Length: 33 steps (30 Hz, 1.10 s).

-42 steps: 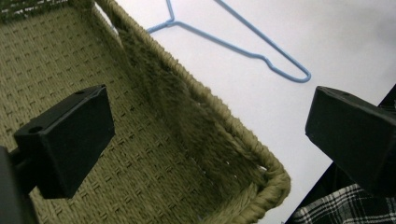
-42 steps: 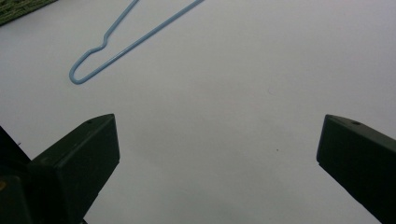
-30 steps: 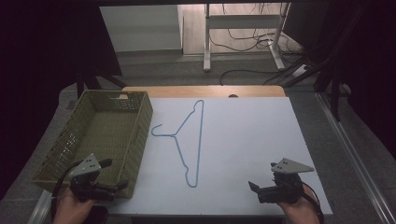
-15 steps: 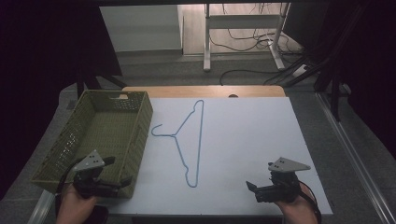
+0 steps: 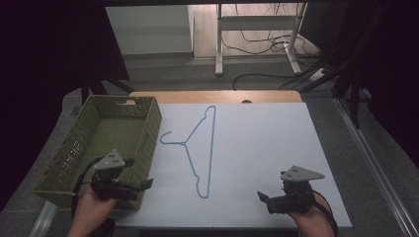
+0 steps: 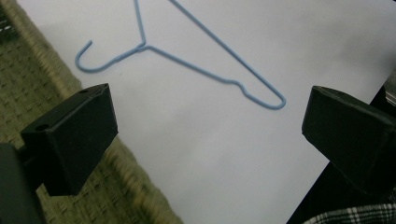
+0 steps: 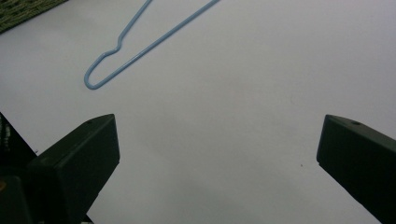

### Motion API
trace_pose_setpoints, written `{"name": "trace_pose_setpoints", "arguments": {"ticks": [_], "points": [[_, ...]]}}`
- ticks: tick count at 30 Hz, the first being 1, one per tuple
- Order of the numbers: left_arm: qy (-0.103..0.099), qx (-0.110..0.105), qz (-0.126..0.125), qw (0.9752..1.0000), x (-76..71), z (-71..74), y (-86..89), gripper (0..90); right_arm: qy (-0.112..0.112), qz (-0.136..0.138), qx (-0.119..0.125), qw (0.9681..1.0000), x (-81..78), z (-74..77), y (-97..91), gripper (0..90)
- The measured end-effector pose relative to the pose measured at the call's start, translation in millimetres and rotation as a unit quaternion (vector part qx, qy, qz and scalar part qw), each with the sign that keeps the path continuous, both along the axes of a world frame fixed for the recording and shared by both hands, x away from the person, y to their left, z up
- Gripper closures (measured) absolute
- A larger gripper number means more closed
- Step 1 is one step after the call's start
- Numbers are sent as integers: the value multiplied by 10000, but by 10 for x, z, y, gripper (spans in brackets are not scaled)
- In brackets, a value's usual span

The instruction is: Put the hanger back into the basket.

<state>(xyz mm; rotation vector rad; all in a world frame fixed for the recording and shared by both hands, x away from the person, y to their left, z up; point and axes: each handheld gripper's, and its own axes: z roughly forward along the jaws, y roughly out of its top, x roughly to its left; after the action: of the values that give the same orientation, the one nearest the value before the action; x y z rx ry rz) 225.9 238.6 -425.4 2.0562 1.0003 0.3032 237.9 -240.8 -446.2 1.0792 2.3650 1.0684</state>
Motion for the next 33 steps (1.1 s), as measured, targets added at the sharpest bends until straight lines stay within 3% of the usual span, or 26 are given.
{"name": "trace_pose_setpoints", "arguments": {"ticks": [3,7,11,15,20,25,29,33], "points": [[75,-73,-130,9999,50,25,-118,33,-4,34,-4,10000,8,11,23,0],[233,22,-298,9993,122,22,-316,25,-5,33,-22,10000,7,14,14,0],[375,28,-309,9988,233,-3,-470,22,-6,10,-9,10000,-3,20,-18,0],[473,184,-331,9982,355,-24,-659,20,-14,6,-19,10000,-16,20,-62,0],[485,437,-267,9975,517,-63,-850,17,1,-32,-23,10000,-22,10,-126,0],[674,749,-110,9949,747,-220,-990,16,-2,-67,-29,10000,-36,7,-185,0],[833,848,-82,9929,887,-326,-1063,12,17,-87,-30,10000,-31,-8,-217,0],[934,769,-28,9927,1000,-379,-1101,12,45,-77,-41,10000,-28,-21,-225,0]]}}
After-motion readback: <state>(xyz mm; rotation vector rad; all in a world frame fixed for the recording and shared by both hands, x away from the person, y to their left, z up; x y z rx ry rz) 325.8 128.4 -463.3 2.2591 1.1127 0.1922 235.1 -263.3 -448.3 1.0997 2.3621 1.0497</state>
